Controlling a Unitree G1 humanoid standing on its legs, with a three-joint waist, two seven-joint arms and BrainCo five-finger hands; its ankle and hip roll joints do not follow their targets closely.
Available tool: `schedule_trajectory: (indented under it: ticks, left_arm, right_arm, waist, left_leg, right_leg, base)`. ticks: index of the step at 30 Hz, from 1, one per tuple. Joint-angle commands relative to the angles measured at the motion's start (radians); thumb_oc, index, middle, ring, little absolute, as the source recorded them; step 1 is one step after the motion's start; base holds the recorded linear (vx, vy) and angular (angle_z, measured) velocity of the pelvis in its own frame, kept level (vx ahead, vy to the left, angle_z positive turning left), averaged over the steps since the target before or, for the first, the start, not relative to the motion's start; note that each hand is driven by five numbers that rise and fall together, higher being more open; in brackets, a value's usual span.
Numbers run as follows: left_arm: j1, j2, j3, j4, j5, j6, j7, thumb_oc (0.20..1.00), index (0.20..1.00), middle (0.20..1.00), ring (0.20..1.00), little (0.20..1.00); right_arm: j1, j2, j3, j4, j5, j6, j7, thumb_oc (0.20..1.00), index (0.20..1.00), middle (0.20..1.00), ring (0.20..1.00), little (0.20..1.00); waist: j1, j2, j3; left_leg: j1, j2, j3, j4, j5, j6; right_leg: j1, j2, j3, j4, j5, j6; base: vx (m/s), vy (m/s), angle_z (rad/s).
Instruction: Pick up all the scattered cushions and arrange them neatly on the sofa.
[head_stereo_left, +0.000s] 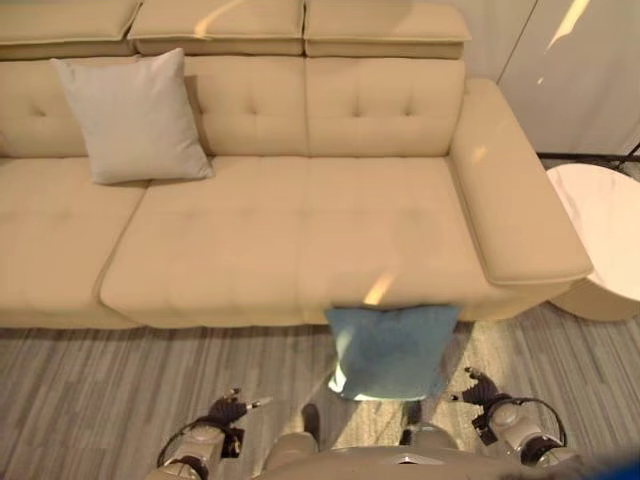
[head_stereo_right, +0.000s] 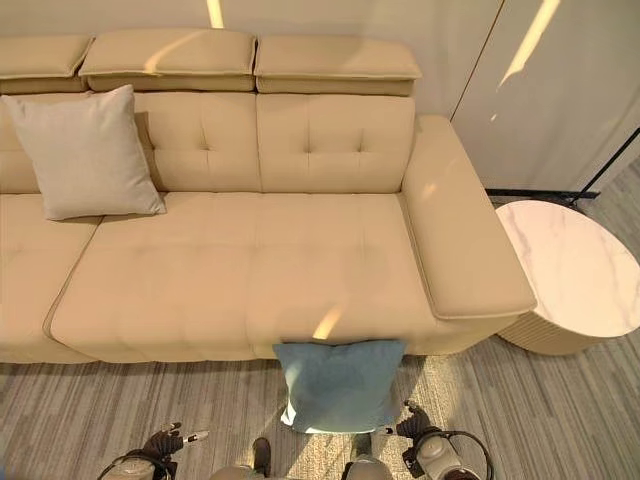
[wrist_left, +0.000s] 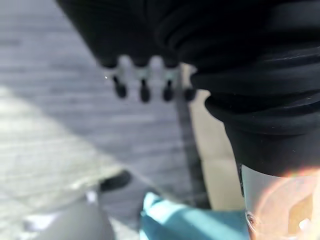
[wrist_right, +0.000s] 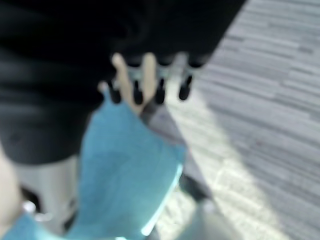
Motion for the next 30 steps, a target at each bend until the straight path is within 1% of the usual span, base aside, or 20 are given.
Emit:
schedule_trajectory:
  ticks: [1, 5, 8, 10, 12, 14, 16, 17, 22, 23, 24, 25, 26, 27, 28, 29, 30]
  left_arm:
    - [-0.049, 0.037, 0.041, 0.015, -0.009, -0.032, 0.02, 1.0, 1.0, 1.0, 1.0, 1.0]
    - [-0.081, 0.032, 0.025, -0.015, -0.035, -0.039, 0.032, 1.0, 1.0, 1.0, 1.0, 1.0]
    - [-0.126, 0.03, 0.007, -0.042, -0.067, -0.049, 0.05, 1.0, 1.0, 1.0, 1.0, 1.0]
    - [-0.163, 0.026, -0.005, -0.062, -0.107, -0.059, 0.072, 1.0, 1.0, 1.0, 1.0, 1.0]
    - [-0.213, 0.027, -0.019, -0.081, -0.147, -0.074, 0.105, 1.0, 1.0, 1.0, 1.0, 1.0]
    - [-0.257, 0.03, -0.037, -0.104, -0.191, -0.09, 0.133, 1.0, 1.0, 1.0, 1.0, 1.0]
    - [-0.288, 0.035, -0.048, -0.111, -0.212, -0.096, 0.146, 1.0, 1.0, 1.0, 1.0, 1.0]
    - [-0.309, 0.04, -0.054, -0.117, -0.231, -0.101, 0.156, 1.0, 1.0, 1.0, 1.0, 1.0]
    - [-0.437, 0.078, -0.085, -0.186, -0.288, -0.135, 0.217, 1.0, 1.0, 1.0, 1.0, 1.0]
    - [-0.484, 0.091, -0.093, -0.209, -0.31, -0.145, 0.24, 1.0, 1.0, 1.0, 1.0, 1.0]
    - [-0.497, 0.094, -0.096, -0.224, -0.314, -0.147, 0.248, 1.0, 1.0, 1.0, 1.0, 1.0]
    - [-0.498, 0.094, -0.095, -0.224, -0.314, -0.147, 0.248, 1.0, 1.0, 1.0, 1.0, 1.0]
    - [-0.519, 0.095, -0.1, -0.233, -0.321, -0.151, 0.26, 1.0, 1.0, 1.0, 1.0, 1.0]
    - [-0.552, 0.097, -0.11, -0.257, -0.327, -0.154, 0.279, 1.0, 1.0, 1.0, 1.0, 1.0]
    - [-0.553, 0.096, -0.109, -0.257, -0.327, -0.153, 0.279, 1.0, 1.0, 1.0, 1.0, 1.0]
    - [-0.59, 0.099, -0.123, -0.267, -0.325, -0.158, 0.297, 1.0, 1.0, 1.0, 1.0, 1.0]
    - [-0.591, 0.099, -0.123, -0.267, -0.325, -0.158, 0.297, 1.0, 1.0, 1.0, 1.0, 1.0]
  right_arm:
    - [-0.052, -0.001, 0.036, -0.012, 0.0, -0.018, -0.022, 1.0, 1.0, 1.0, 1.0, 1.0]
    - [-0.064, -0.01, 0.034, -0.031, 0.019, -0.021, -0.031, 1.0, 1.0, 1.0, 1.0, 1.0]
    - [-0.089, -0.017, 0.032, -0.036, 0.036, -0.022, -0.046, 1.0, 1.0, 1.0, 1.0, 1.0]
    - [-0.122, -0.022, 0.026, -0.042, 0.059, -0.024, -0.065, 1.0, 1.0, 1.0, 1.0, 1.0]
    - [-0.175, -0.032, 0.015, -0.056, 0.093, -0.035, -0.093, 1.0, 1.0, 1.0, 1.0, 1.0]
    - [-0.231, -0.04, 0.003, -0.075, 0.129, -0.045, -0.134, 1.0, 1.0, 1.0, 1.0, 1.0]
    - [-0.271, -0.051, -0.008, -0.091, 0.157, -0.055, -0.162, 1.0, 1.0, 1.0, 1.0, 1.0]
    - [-0.297, -0.06, -0.011, -0.1, 0.173, -0.058, -0.18, 1.0, 1.0, 1.0, 1.0, 1.0]
    - [-0.449, -0.113, -0.029, -0.134, 0.241, -0.086, -0.268, 1.0, 1.0, 1.0, 1.0, 1.0]
    - [-0.507, -0.137, -0.032, -0.145, 0.26, -0.094, -0.3, 1.0, 1.0, 1.0, 1.0, 1.0]
    - [-0.527, -0.147, -0.037, -0.155, 0.266, -0.096, -0.312, 1.0, 1.0, 1.0, 1.0, 1.0]
    - [-0.528, -0.148, -0.037, -0.155, 0.266, -0.095, -0.312, 1.0, 1.0, 1.0, 1.0, 1.0]
    - [-0.548, -0.157, -0.038, -0.16, 0.265, -0.098, -0.329, 1.0, 1.0, 1.0, 1.0, 1.0]
    - [-0.58, -0.174, -0.046, -0.156, 0.274, -0.098, -0.354, 1.0, 1.0, 1.0, 1.0, 1.0]
    - [-0.581, -0.174, -0.045, -0.156, 0.274, -0.098, -0.354, 1.0, 1.0, 1.0, 1.0, 1.0]
    - [-0.615, -0.186, -0.05, -0.149, 0.286, -0.103, -0.376, 1.0, 1.0, 1.0, 1.0, 1.0]
    - [-0.617, -0.187, -0.05, -0.148, 0.286, -0.103, -0.376, 1.0, 1.0, 1.0, 1.0, 1.0]
  waist:
    - [-0.017, -0.091, 0.01]
    - [-0.036, -0.082, 0.032]
    - [-0.045, -0.075, 0.061]
    - [-0.051, -0.069, 0.089]
    - [-0.056, -0.06, 0.124]
    - [-0.057, -0.054, 0.144]
    - [-0.058, -0.046, 0.148]
    - [-0.054, -0.042, 0.155]
    - [-0.06, -0.033, 0.186]
    - [-0.062, -0.028, 0.198]
    - [-0.064, -0.024, 0.199]
    - [-0.064, -0.024, 0.196]
    - [-0.067, -0.022, 0.198]
    - [-0.069, -0.017, 0.204]
    - [-0.069, -0.017, 0.2]
    - [-0.073, -0.017, 0.204]
    - [-0.073, -0.017, 0.201]
  left_leg:
    - [-0.052, -0.037, -0.081, 0.032, -0.04, -0.081]
    - [-0.071, -0.023, -0.083, 0.023, -0.025, -0.087]
    - [-0.118, -0.02, -0.088, 0.028, -0.012, -0.089]
    - [-0.17, -0.026, -0.09, 0.04, -0.001, -0.086]
    - [-0.25, -0.034, -0.09, 0.072, 0.012, -0.086]
    - [-0.345, -0.031, -0.091, 0.121, 0.018, -0.089]
    - [-0.417, -0.026, -0.091, 0.15, 0.022, -0.09]
    - [-0.448, -0.015, -0.094, 0.173, -0.002, -0.099]
    - [-0.666, -0.003, -0.107, 0.286, -0.011, -0.102]
    - [-0.755, -0.001, -0.116, 0.345, -0.018, -0.103]
    - [-0.795, -0.002, -0.12, 0.371, -0.025, -0.101]
    - [-0.8, -0.003, -0.12, 0.374, -0.027, -0.101]
    - [-0.841, -0.005, -0.123, 0.398, -0.032, -0.099]
    - [-0.914, -0.012, -0.131, 0.448, -0.042, -0.096]
    - [-0.921, -0.012, -0.131, 0.452, -0.044, -0.095]
    - [-0.991, -0.017, -0.142, 0.494, -0.051, -0.097]
    - [-0.998, -0.017, -0.142, 0.498, -0.053, -0.097]
  right_leg:
    - [0.035, 0.006, 0.011, -0.135, 0.071, 0.057]
    - [0.003, 0.012, 0.007, -0.119, 0.064, 0.048]
    - [-0.06, 0.015, 0.002, -0.088, 0.064, 0.042]
    - [-0.128, 0.016, -0.001, -0.048, 0.068, 0.038]
    - [-0.223, 0.009, -0.001, 0.012, 0.069, 0.03]
    - [-0.318, -0.003, -0.001, 0.066, 0.061, 0.021]
    - [-0.392, -0.014, 0.002, 0.103, 0.054, 0.015]
    - [-0.426, -0.016, 0.005, 0.139, 0.028, 0.019]
    - [-0.622, -0.045, 0.035, 0.251, 0.007, 0.01]
    - [-0.699, -0.055, 0.05, 0.313, -0.011, 0.006]
    - [-0.737, -0.057, 0.059, 0.339, -0.017, 0.003]
    - [-0.742, -0.058, 0.06, 0.342, -0.018, 0.003]
    - [-0.783, -0.06, 0.067, 0.378, -0.027, 0.0]
    - [-0.846, -0.063, 0.078, 0.425, -0.039, -0.005]
    - [-0.853, -0.064, 0.078, 0.429, -0.041, -0.005]
    - [-0.912, -0.066, 0.089, 0.466, -0.053, -0.01]
    - [-0.919, -0.066, 0.09, 0.47, -0.054, -0.01]
  base:
    - [0.01, -0.066, 0.04]
    - [-0.06, -0.083, 0.02]
    - [-0.12, -0.042, 0.03]
    - [-0.16, -0.001, 0.04]
    - [-0.2, 0.027, 0.09]
    - [-0.18, 0.033, 0.11]
    - [-0.07, 0.032, 0.06]
    - [0.0, 0.0, 0.0]
    - [-0.08, 0.025, 0.03]
    - [-0.05, 0.051, 0.11]
    - [-0.04, 0.045, 0.12]
    - [0.0, 0.036, 0.08]
    - [0.01, 0.02, 0.05]
    - [0.0, 0.0, 0.0]
    - [0.01, 0.002, 0.03]
    - [0.01, -0.007, 0.05]
    - [0.02, -0.011, 0.06]
